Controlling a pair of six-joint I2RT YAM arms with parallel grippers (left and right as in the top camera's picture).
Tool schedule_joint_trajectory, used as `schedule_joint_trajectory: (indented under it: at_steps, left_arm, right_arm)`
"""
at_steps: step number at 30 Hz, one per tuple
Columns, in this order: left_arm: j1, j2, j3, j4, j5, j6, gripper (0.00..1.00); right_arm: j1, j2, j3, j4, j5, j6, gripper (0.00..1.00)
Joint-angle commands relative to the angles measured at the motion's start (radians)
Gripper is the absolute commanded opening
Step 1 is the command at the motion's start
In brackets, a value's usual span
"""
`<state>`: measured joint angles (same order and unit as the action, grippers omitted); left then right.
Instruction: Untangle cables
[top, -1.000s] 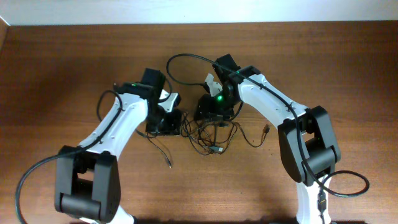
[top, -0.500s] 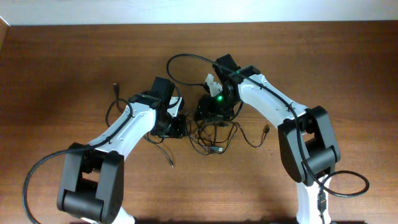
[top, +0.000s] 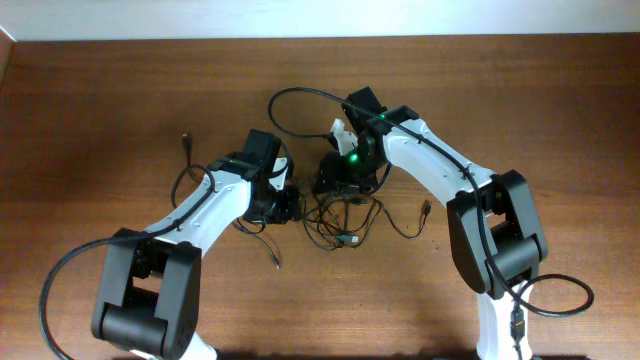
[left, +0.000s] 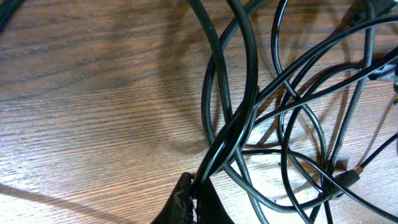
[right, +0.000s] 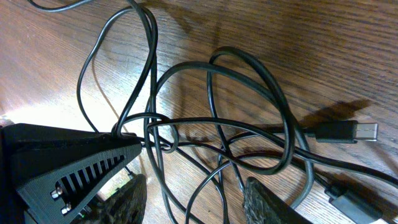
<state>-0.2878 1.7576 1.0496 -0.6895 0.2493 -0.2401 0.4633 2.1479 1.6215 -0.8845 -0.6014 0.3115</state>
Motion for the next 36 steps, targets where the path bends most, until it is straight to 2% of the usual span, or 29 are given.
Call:
schedule_joint_trajectory:
  at_steps: [1, 8, 10, 13, 19, 29, 34, 35, 36]
  left_arm:
    - [0.001, -0.052, -0.002, -0.018, -0.003, -0.006, 0.00]
    - [0.001, -0.245, -0.002, -0.039, 0.036, -0.036, 0.00]
    - [0.001, -0.270, -0.002, -0.048, 0.047, -0.036, 0.00]
    - [0.001, -0.302, -0.002, -0.072, 0.046, -0.036, 0.00]
    - [0.002, -0.302, -0.002, -0.083, 0.043, -0.036, 0.00]
    - [0.003, -0.302, -0.002, -0.087, 0.042, -0.035, 0.00]
    - [0.003, -0.302, -0.002, -0.090, 0.043, -0.036, 0.00]
    - [0.005, -0.302, -0.002, -0.089, 0.044, -0.036, 0.00]
    - [0.016, -0.302, -0.002, -0.090, 0.059, -0.036, 0.00]
  right_arm:
    - [-0.005, 0.019, -0.012, 0.001, 0.013, -0.008, 0.50]
    - [-0.005, 0.019, -0.081, 0.027, -0.002, -0.007, 0.50]
    - [-0.005, 0.019, -0.081, 0.039, -0.103, -0.009, 0.51]
    - [-0.006, 0.019, -0.081, 0.055, -0.364, -0.046, 0.51]
    - [-0.006, 0.019, -0.081, 0.075, -0.454, -0.045, 0.51]
    - [-0.034, 0.019, -0.080, 0.096, -0.439, -0.033, 0.51]
    - [-0.090, 0.019, -0.080, -0.003, -0.439, -0.089, 0.52]
    - [-0.087, 0.019, -0.080, -0.010, -0.442, -0.098, 0.57]
    - [-0.080, 0.019, -0.080, -0.008, -0.442, -0.098, 0.58]
